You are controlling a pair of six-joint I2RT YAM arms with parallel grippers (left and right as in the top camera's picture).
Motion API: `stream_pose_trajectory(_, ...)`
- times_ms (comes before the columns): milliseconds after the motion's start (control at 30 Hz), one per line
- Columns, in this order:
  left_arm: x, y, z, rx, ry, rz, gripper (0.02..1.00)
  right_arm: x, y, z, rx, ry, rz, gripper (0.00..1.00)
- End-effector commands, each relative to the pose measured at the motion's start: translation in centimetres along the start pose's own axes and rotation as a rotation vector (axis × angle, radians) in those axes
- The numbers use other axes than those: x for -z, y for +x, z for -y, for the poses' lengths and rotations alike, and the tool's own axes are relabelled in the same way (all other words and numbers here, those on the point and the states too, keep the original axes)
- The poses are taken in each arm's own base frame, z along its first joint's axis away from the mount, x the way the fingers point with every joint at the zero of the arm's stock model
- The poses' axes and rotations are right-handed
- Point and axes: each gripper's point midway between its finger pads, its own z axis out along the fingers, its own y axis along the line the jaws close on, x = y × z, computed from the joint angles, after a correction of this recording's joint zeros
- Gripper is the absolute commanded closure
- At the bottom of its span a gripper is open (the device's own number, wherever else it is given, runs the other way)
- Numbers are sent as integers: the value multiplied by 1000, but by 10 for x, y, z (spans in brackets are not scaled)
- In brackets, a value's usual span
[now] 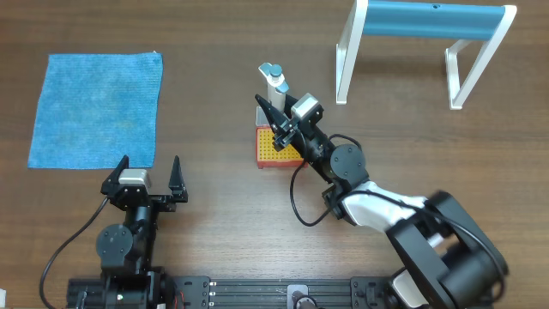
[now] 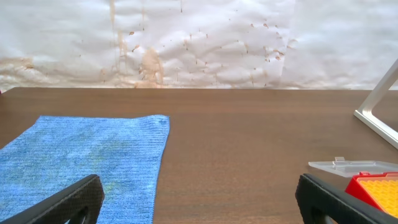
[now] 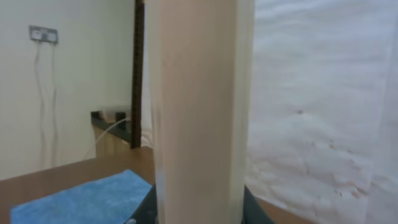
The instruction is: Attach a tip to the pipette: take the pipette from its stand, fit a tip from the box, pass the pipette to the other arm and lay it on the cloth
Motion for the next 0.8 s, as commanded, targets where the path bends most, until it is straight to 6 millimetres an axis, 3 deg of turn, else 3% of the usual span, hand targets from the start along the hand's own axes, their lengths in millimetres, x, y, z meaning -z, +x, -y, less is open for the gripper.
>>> stream_pose_trajectory(33, 0, 1, -4, 2, -19, 2, 23, 1, -36, -31, 15, -164, 20, 921)
stream_pose_trajectory(233, 0, 1, -4, 2, -19, 2, 20, 16, -26, -70, -84, -334, -254, 921)
stream_pose_trajectory(467, 0, 1, -4, 2, -19, 2, 20, 34, -18, -73, -148, -318, -445, 921)
stream_pose_trajectory(667, 0, 1, -4, 2, -19, 1, 23, 35, -15, -75, -358, -272, -491, 919)
stream_pose_trajectory(800, 0, 1, -4, 2, -19, 2, 20, 38, -10, -75, -380, -264, -514, 917)
